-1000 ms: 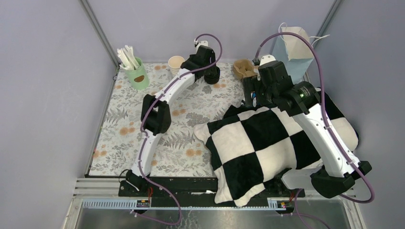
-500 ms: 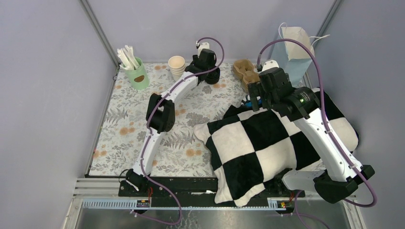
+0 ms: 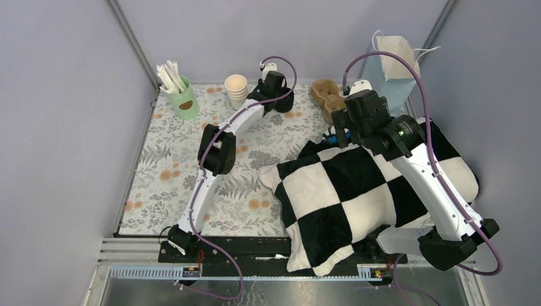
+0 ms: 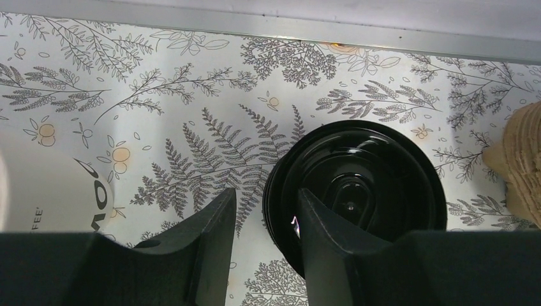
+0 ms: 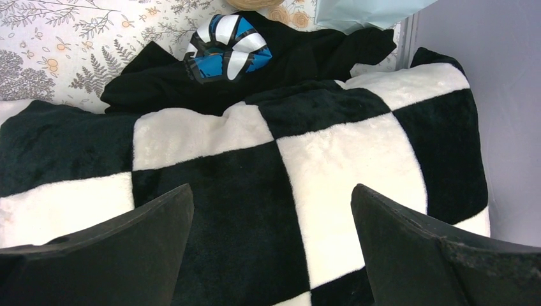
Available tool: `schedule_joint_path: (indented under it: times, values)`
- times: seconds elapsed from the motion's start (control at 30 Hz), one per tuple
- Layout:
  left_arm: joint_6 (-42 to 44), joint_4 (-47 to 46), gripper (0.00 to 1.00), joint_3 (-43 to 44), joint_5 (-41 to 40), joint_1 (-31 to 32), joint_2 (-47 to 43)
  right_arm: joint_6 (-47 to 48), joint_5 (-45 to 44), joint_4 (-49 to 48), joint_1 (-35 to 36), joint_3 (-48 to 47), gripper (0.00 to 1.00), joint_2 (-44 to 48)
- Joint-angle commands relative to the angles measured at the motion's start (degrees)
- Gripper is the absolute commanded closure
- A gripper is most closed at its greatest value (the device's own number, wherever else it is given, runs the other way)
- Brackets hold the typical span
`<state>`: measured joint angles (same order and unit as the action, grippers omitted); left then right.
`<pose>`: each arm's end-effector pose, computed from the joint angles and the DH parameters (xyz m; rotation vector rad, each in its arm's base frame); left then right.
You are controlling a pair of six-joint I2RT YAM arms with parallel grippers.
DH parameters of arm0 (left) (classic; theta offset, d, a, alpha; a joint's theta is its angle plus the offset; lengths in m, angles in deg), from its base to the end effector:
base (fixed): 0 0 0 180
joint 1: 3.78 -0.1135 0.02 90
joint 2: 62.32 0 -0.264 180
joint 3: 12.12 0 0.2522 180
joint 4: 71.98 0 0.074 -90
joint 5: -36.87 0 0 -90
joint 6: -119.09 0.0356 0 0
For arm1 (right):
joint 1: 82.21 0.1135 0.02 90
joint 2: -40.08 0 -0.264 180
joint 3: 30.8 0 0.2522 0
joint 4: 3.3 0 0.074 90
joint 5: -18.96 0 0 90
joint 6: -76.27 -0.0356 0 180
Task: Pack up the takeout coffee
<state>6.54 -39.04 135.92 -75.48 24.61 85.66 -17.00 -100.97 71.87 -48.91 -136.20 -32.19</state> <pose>0.5218 -0.2666 0.1957 -0.1178 2.0956 -0.1163 0.2009 0.1107 0.4326 -0.3152 2.1783 -0.2497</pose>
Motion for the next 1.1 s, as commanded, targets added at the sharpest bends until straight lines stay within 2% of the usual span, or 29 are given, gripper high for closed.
schedule_joint_path:
  times: [0.0, 0.47, 0.77, 1.07]
  values:
    - [-0.5, -3.5, 0.58, 3.2, -0.5, -0.4, 0.2, 0.5, -2.1, -0.6, -0.4, -0.5, 0.0, -0.4]
    - [-0.7, -3.8, 0.7, 4.1, 0.5, -0.5, 0.8, 0.5, -1.7, -0.7, -0.7, -0.2, 0.0, -0.2]
    - [-1.1, -3.3, 0.69, 4.1, 0.9, -0.7, 1.1, 0.4, -1.3, -0.6, -0.8, 0.1, 0.0, 0.1]
    - [-1.5, -3.1, 0.73, 4.3, 1.3, -0.8, 1.5, 0.5, -1.3, -0.7, -0.7, 0.1, 0.0, 0.1]
